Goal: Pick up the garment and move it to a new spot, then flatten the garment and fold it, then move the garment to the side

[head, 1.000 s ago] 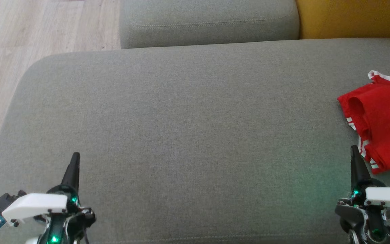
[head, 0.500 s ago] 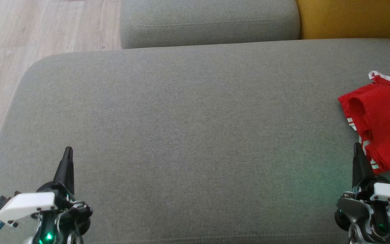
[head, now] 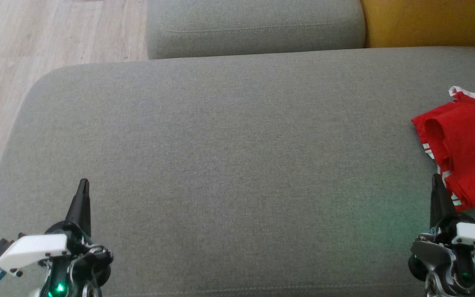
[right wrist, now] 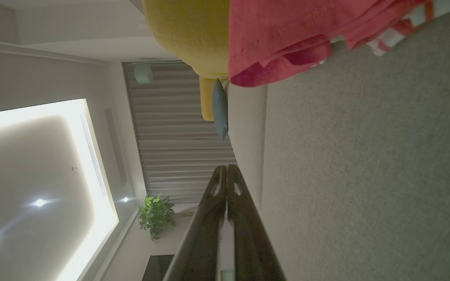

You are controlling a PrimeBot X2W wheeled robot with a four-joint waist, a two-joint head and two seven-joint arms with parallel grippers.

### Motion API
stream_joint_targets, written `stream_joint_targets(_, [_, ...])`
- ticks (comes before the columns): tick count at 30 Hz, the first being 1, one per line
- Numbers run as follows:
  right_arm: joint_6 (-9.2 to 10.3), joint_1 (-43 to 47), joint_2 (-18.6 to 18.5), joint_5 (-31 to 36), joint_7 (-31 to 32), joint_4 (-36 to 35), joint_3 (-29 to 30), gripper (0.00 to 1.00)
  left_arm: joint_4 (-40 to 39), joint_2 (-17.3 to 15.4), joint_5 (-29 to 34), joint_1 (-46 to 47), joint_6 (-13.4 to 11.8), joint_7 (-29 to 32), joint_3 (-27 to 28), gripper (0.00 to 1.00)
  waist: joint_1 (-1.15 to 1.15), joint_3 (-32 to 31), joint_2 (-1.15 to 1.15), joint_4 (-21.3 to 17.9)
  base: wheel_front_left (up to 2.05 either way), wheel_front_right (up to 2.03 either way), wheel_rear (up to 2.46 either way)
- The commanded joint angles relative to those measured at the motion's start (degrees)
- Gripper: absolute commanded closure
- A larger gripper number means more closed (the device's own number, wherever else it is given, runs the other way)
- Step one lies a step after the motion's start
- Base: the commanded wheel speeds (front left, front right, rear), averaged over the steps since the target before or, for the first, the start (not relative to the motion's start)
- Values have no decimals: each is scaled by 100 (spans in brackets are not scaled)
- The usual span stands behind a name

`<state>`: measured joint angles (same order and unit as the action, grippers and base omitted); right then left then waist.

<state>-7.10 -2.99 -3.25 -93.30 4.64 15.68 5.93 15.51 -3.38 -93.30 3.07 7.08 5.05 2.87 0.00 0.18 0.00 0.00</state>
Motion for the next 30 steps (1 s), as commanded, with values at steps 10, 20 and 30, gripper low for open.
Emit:
stream_joint_targets(10, [-39, -306, -70, -8, 67, -174, -87, 100, -151, -38, 14, 302, 41, 48, 245, 100, 0, 0, 0, 0, 0, 0, 0])
stream_joint_targets(20, [-39, -308, -57, 7, 81, -173, -69, 100, -150, -27, 27, 303, 41, 60, 260, 100, 0, 0, 0, 0, 0, 0, 0])
stream_joint_targets(30, [-39, -309, -45, 20, 94, -172, -53, 100, -149, -17, 38, 304, 41, 71, 274, 100, 0, 0, 0, 0, 0, 0, 0])
